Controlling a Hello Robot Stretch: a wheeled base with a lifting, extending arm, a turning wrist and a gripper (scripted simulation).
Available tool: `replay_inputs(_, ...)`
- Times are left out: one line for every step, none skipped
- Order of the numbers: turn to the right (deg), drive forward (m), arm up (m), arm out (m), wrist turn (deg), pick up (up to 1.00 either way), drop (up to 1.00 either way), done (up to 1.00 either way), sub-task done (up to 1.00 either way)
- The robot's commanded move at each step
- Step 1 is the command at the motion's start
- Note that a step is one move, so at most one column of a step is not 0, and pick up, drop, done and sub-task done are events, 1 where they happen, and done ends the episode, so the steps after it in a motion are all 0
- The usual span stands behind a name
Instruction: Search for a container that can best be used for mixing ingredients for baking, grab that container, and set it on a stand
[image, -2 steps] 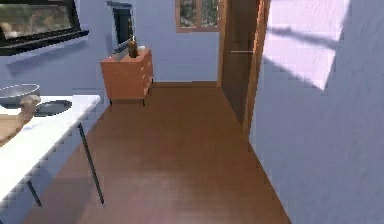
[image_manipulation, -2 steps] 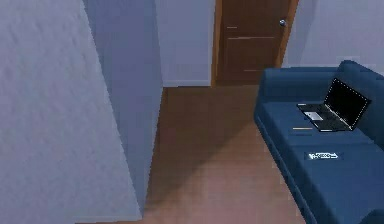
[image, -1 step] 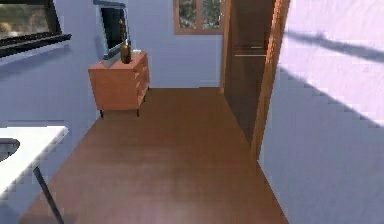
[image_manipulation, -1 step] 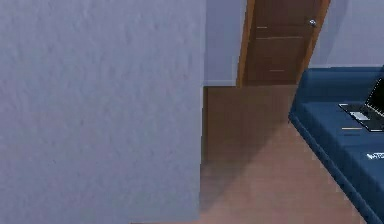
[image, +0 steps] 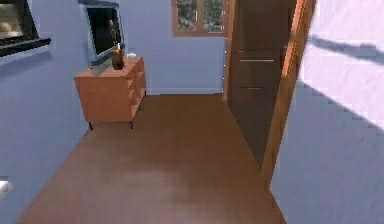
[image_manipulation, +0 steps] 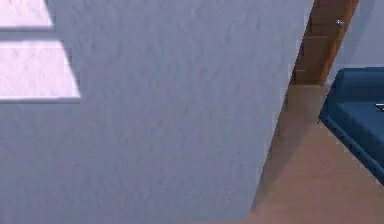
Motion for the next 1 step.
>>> replay_inputs(-45.0, 0.0, 0.0, 0.0, 0.0, 0.0, 0.0, 0.0, 0.0)
